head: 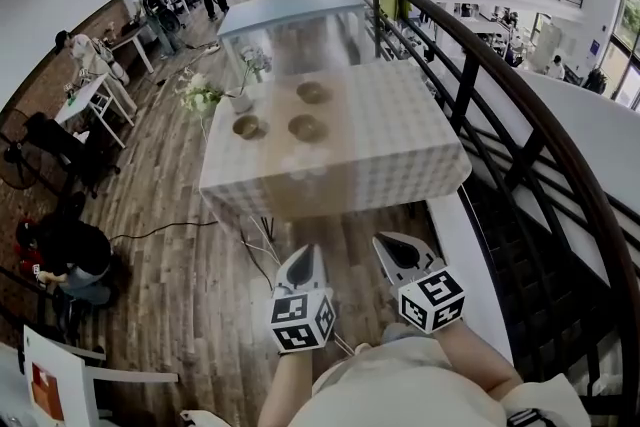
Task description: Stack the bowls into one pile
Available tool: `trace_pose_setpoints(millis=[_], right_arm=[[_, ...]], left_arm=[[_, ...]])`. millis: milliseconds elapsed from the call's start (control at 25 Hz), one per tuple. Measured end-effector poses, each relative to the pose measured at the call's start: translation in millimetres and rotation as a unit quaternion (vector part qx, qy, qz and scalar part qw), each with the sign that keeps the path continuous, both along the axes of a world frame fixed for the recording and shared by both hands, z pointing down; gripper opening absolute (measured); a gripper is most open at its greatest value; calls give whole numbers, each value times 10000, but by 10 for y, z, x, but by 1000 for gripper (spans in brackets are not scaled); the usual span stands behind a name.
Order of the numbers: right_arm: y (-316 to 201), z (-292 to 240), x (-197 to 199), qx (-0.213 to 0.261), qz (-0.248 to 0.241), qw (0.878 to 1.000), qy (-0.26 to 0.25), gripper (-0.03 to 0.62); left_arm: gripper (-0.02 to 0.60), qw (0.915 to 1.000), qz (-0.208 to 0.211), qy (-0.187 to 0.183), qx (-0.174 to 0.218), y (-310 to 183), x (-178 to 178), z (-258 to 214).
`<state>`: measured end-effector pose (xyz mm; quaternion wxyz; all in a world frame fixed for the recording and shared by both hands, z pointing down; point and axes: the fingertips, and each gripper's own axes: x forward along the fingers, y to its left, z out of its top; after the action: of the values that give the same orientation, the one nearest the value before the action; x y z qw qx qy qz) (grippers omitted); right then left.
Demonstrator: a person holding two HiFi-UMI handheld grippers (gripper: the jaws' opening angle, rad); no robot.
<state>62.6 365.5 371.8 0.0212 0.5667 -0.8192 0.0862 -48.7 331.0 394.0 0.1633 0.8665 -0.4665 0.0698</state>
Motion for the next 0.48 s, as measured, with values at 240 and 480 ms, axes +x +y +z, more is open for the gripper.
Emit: trace_pose_setpoints(millis=[240,480], right_arm=[[-43,54,-71,-80,-86,9999,17,0],[-301,120,-47,-67,-175,9998,-64,0]], left_arm=[[3,10000,-37,-54,-25,-49,-47,44],[3,9998,-138,-68,-126,-268,-58,171]])
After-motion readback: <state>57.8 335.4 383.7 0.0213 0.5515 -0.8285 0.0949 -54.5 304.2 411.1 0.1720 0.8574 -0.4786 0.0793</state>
